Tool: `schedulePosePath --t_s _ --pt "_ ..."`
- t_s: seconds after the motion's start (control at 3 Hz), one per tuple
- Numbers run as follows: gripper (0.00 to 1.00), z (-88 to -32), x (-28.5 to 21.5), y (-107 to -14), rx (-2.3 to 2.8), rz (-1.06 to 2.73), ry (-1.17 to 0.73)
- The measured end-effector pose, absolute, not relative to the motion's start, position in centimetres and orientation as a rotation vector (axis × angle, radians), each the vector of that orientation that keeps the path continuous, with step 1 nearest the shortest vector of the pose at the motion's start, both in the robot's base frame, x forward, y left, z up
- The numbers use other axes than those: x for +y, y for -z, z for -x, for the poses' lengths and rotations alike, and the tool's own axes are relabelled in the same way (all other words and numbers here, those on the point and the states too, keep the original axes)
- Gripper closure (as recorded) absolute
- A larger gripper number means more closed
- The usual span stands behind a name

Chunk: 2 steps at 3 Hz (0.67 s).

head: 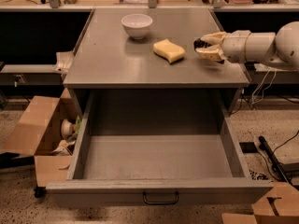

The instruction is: Pick rxbar chocolate from top drawer and place on counter

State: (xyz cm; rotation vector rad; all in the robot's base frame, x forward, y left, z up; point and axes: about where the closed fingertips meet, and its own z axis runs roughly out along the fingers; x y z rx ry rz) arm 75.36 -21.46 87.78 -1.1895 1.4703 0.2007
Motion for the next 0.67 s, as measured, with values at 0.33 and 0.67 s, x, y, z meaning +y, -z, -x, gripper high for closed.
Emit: schedulePosePath --t_s 0.33,0.67 --pt "0.39 -75.36 -21.45 -87.78 1.47 1.19 -0.201" --pt "0.15 -75.36 -21.45 -87.78 1.47 1.19 -0.201"
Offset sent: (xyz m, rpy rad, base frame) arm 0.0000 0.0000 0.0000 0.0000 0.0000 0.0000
